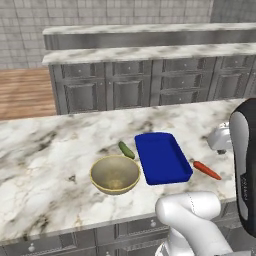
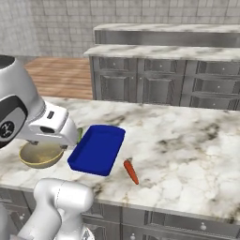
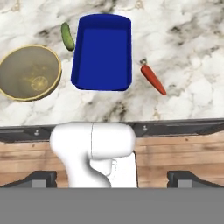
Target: Place the two vegetables and bowl onto the tray for setting up a vegetable dip station.
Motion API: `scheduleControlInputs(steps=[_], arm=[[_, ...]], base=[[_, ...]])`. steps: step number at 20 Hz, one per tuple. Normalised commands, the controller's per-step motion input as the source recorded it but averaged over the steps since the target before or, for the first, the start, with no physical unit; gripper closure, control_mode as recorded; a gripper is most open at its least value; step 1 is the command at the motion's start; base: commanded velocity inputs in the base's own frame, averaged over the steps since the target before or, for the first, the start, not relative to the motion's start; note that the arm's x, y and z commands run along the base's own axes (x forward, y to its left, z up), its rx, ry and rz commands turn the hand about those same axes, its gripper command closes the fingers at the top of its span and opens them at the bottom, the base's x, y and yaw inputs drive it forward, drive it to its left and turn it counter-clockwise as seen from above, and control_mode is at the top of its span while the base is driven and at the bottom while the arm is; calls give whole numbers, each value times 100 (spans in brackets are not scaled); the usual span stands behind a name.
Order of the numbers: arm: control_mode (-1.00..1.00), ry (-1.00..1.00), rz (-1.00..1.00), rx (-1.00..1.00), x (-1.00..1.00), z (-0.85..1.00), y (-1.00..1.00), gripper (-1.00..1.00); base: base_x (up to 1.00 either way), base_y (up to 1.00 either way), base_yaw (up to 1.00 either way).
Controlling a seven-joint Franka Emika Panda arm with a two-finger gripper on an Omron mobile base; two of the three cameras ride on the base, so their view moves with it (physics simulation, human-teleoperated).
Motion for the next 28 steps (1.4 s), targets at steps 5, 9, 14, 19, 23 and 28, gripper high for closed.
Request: scheduleControlInputs(steps=[5, 9, 14, 19, 23, 28], arm=[[-100, 0, 0, 0, 41, 4, 2, -100], [-100, 0, 0, 0, 49, 0, 23, -100], [-100, -2, 0, 0, 47, 0, 17, -100], [-100, 0, 0, 0, 58, 0, 25, -100], [-100, 0, 0, 0, 43, 0, 18, -100], [-100, 0, 0, 0, 36, 0, 15, -100]], base=[[0, 0, 0], [0, 0, 0], [0, 0, 0], [0, 0, 0], [0, 0, 0], [0, 0, 0]])
